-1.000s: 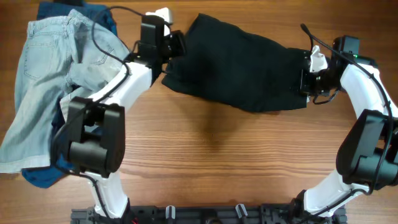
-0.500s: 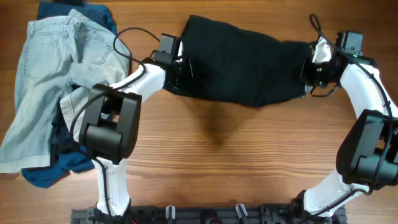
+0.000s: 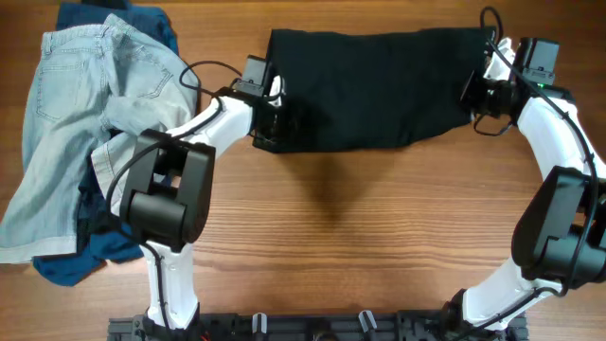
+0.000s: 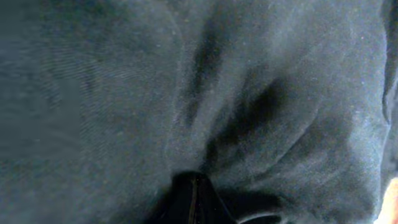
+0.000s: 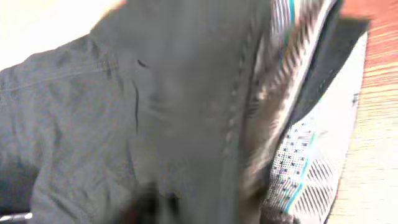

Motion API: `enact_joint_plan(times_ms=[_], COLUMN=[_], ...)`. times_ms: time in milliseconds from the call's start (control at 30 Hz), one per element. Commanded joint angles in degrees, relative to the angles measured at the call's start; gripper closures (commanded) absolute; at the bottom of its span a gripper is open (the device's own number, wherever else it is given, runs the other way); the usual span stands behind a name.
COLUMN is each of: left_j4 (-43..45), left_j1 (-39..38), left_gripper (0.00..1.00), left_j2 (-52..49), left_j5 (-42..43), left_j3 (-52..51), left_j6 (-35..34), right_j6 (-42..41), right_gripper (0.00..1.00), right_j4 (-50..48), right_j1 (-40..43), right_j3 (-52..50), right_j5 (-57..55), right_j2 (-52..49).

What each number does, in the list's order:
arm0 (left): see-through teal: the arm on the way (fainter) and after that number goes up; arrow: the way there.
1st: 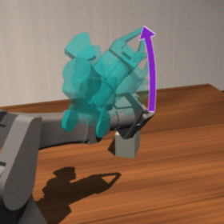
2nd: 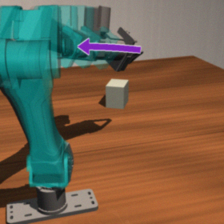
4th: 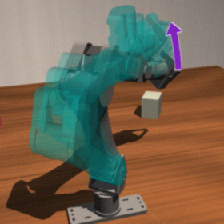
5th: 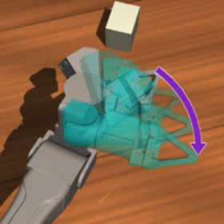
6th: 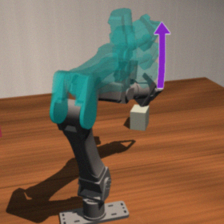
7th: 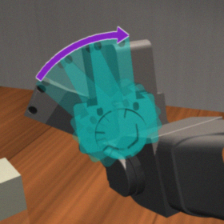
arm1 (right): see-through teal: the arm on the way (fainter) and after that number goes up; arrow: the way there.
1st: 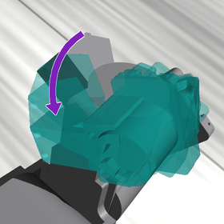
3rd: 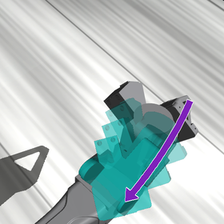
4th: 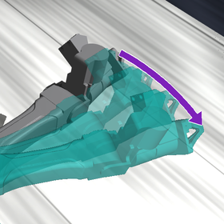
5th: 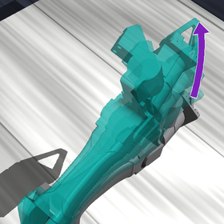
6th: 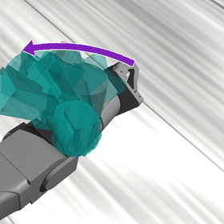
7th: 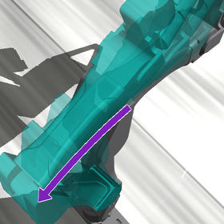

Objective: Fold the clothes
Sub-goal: 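Grasp the folded shorts' left and right ends with both grippers, then fold the right half over onto the left half with the right gripper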

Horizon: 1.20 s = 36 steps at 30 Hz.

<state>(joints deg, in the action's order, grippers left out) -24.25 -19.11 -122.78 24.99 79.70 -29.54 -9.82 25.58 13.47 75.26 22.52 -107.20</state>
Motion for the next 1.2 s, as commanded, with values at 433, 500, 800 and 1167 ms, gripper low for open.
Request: enact_joint_plan(times_ms=[433,500,800,1167], left_j4=[0.42,0.37,0.39,0.39], left_j1=[-5.53,-5.53,-5.53,-5.53], left_gripper=[0.96,0.96,0.96,0.96], left_j2=[-2.54,-2.54,-2.54,-2.54], left_j5=[-4.07,-4.09,-5.16,-5.38], left_j3=[-1.79,-1.79,-1.79,-1.79], left_j6=[-0.74,-0.74,-0.74,-0.74], right_j6=[1.44,1.25,1.49,1.97], right_gripper=[0.16,0.18,0.38,0.96], right_j4=[-4.57,-5.33,-10.19,-8.7], right_j1=[5.14,5.14,4.66,3.15], right_j3=[0.98,0.98,0.98,2.29], right_j5=[-6.03,-6.03,-6.43,-6.01], right_j2=[-9.35,-11.47,-16.59,-17.57])
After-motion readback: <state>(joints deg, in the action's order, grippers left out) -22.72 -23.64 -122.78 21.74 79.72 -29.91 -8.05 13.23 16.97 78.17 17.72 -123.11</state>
